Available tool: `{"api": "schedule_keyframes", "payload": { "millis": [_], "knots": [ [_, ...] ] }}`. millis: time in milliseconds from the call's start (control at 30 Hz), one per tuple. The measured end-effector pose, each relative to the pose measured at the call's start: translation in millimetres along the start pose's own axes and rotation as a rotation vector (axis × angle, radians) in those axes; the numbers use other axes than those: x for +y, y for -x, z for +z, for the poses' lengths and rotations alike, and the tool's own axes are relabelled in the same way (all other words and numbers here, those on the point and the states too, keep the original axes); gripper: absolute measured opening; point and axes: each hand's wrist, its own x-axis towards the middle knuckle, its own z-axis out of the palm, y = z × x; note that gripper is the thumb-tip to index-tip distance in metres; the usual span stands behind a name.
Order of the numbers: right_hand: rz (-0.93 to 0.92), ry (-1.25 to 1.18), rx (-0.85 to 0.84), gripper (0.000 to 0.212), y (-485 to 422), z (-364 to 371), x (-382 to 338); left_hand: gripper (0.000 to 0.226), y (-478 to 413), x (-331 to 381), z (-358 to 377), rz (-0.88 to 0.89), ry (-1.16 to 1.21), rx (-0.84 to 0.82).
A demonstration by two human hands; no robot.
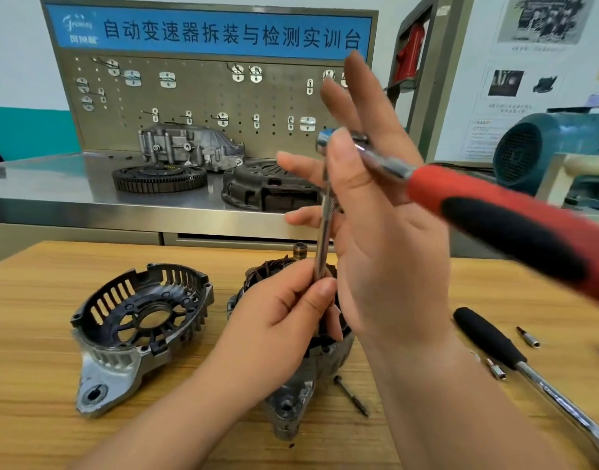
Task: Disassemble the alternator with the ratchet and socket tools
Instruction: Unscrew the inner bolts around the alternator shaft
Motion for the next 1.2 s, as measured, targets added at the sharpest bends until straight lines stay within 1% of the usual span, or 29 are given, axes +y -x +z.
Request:
{"api": "schedule_keyframes", "payload": {
  "millis": [100,167,233,300,367,400,467,533,600,700,733,800,867,933,1000,1100,1200],
  "knots": [
    [0.185,-0.201,0.003,0.033,-2,-2,-1,0.037,2,-1,-2,0.001,0.037,-0.065],
    [0.327,-0.308,-0.012,0.036,-4,-5,-1,0.036,3,1,-4,-0.004,0.074,-0.075],
    [0.398,-0.355,-0.019,0.044,-4,-7,1,0.033,2,2,-4,0.007,0.037,-0.072],
    [0.358,-0.315,0.002,0.039,-3,-6,3,0.033,1,1,-4,0.024,-0.018,-0.065],
    [0.252,-0.207,0.041,0.028,-2,-4,5,0.032,1,0,-3,0.033,-0.053,-0.026],
    [0.177,-0.135,0.049,0.027,-2,-5,5,0.032,1,-1,-3,0.032,-0.064,-0.006],
    [0.034,0.019,0.023,0.032,-2,-8,4,0.032,0,-1,-2,0.022,-0.074,0.008],
    [-0.007,0.105,-0.027,0.036,-3,-9,4,0.033,0,-2,-1,0.021,-0.071,0.003],
    [0.055,-0.014,-0.03,0.035,-3,-8,3,0.034,0,-3,-2,0.033,-0.073,-0.002],
    [0.26,-0.235,-0.007,0.031,-4,-5,-1,0.042,1,-2,-3,0.031,-0.018,-0.06],
    [0.334,-0.281,-0.014,0.033,-5,-5,-2,0.041,1,-1,-4,0.027,0.011,-0.073],
    [0.463,-0.357,-0.037,0.045,-6,-6,-4,0.031,1,0,-4,0.019,0.049,-0.084],
    [0.521,-0.395,-0.026,0.05,-7,-8,-4,0.026,0,1,-4,0.013,0.014,-0.075],
    [0.5,-0.38,0.014,0.04,-5,-7,-2,0.027,-1,0,-4,0.007,-0.02,-0.065],
    [0.425,-0.324,0.069,0.028,-3,-3,-1,0.032,-1,0,-3,0.006,-0.018,-0.039],
    [0.299,-0.207,0.117,0.017,1,1,2,0.034,0,0,0,-0.019,0.008,0.021],
    [0.243,-0.187,0.115,0.021,2,4,2,0.039,0,0,1,-0.026,0.006,0.036]
  ]
}}
